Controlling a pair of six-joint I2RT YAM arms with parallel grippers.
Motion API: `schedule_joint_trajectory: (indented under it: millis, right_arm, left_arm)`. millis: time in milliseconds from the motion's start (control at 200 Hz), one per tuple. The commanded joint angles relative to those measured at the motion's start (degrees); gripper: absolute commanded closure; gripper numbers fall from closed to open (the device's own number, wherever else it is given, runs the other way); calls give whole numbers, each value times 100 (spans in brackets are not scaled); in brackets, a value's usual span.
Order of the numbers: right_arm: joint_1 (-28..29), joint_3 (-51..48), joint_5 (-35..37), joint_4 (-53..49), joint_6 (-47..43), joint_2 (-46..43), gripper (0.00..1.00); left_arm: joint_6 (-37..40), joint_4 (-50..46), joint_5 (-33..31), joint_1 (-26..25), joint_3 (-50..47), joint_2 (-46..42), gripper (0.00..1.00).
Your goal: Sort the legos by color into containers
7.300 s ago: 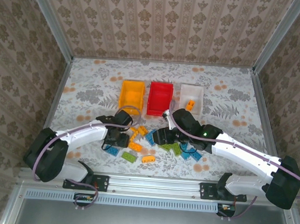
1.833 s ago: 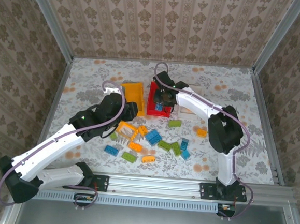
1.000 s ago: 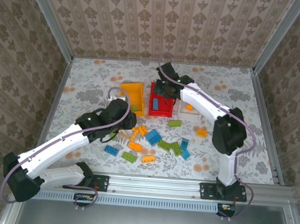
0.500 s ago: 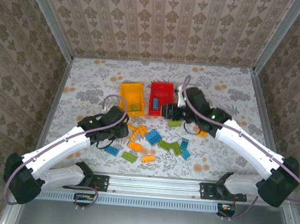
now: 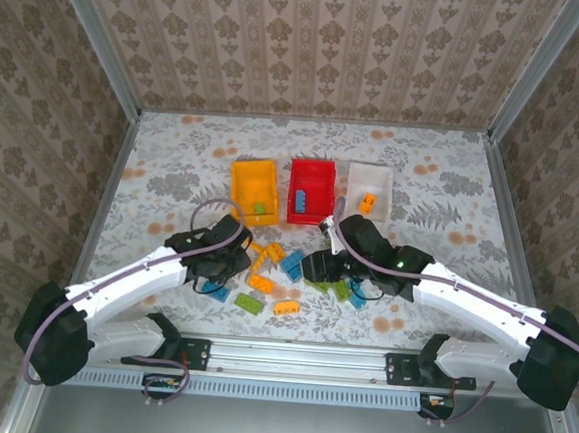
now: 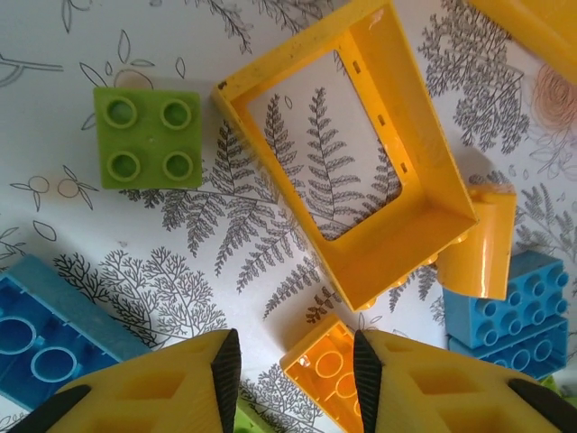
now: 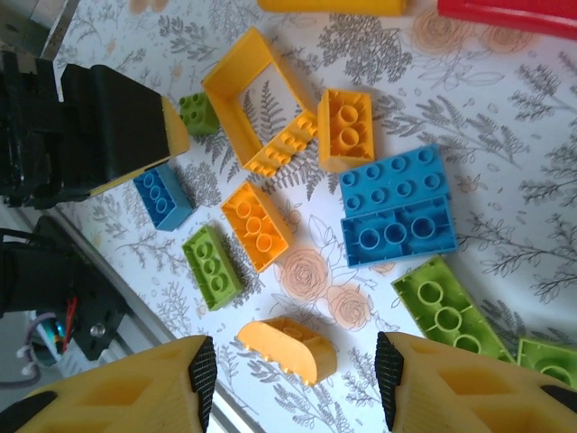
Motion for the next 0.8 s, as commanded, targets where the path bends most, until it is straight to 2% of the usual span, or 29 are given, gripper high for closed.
schedule_joint_trajectory:
  millis: [0, 160, 330, 490, 790]
  right_arm:
    - [291, 563, 325, -142, -379, 507, 47]
    - [434, 1389, 134, -79, -940, 1832, 45]
    - [446, 2771, 107, -499, -1716, 3369, 46]
    - [441, 3852, 445, -1003, -2220, 4420, 47]
    - [432, 5041, 1018, -1605, -2547, 5563, 54]
  left_arm:
    - [-502, -243, -238, -75, -77, -518, 57]
    - [-909, -937, -619, -218, -335, -1478, 57]
    - [-1205, -1654, -1014, -265, -505, -2690, 57]
    - [-1039, -1839, -1279, -256, -543, -3555, 48]
    - [-820, -1848, -1329, -244, -401, -3754, 47]
